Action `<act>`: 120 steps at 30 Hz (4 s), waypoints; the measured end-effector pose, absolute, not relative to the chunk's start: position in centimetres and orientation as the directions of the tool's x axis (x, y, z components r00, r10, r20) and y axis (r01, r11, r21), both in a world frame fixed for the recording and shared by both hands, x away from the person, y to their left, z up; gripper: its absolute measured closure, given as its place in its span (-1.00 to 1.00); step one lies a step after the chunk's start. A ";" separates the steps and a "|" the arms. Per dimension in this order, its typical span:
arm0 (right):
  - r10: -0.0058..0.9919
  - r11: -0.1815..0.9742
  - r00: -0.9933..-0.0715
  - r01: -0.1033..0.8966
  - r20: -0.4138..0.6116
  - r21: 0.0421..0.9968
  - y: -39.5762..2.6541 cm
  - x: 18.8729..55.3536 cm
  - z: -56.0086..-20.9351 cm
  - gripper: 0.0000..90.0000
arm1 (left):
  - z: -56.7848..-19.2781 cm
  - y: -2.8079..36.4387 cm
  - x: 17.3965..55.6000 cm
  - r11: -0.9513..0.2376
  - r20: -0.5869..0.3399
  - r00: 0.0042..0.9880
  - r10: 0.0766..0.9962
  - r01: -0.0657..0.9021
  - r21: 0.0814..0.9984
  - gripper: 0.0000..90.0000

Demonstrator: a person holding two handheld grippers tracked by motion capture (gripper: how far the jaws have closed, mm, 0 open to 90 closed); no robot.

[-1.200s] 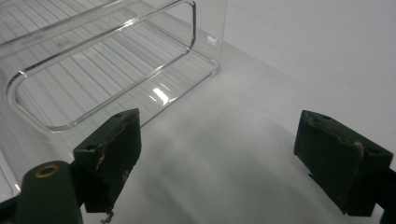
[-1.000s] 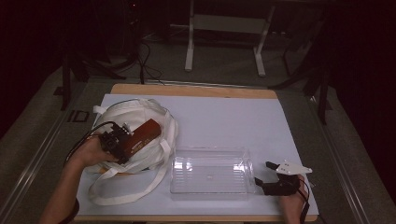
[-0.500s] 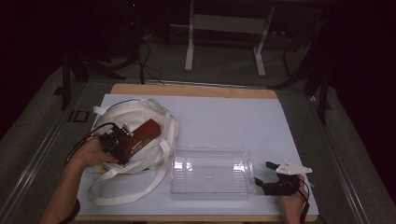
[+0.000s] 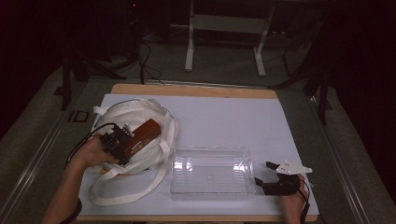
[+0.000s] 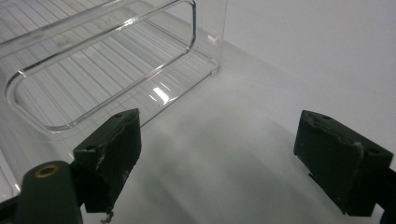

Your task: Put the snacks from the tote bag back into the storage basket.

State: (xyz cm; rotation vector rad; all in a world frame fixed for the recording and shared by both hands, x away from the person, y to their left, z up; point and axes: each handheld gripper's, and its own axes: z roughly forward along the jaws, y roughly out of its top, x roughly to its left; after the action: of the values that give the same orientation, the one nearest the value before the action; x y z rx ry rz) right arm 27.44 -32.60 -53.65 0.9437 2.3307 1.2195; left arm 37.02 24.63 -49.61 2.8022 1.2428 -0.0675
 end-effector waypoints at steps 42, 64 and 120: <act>0.696 0.410 -0.718 0.398 0.000 0.821 -32.6 27.4 -53.6 -0.67 | -45.0 25.9 35.3 -0.755 0.007 0.768 0.641 0.629 0.186 -0.03; 0.697 0.407 -0.717 0.399 0.003 0.822 -32.6 27.4 -53.6 -0.67 | -41.9 24.8 33.8 -0.829 0.067 0.835 0.545 0.526 0.190 -0.03; 0.698 0.403 -0.717 0.399 0.005 0.824 -32.7 27.4 -53.6 -0.67 | -38.0 19.5 30.8 -0.936 0.092 0.945 0.313 0.291 0.198 -0.03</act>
State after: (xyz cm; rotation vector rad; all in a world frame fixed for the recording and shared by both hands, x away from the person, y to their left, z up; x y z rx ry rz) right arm 27.42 -32.65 -53.62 0.9485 2.3250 1.2248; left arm 30.77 19.48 -38.05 2.9180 0.4567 0.1816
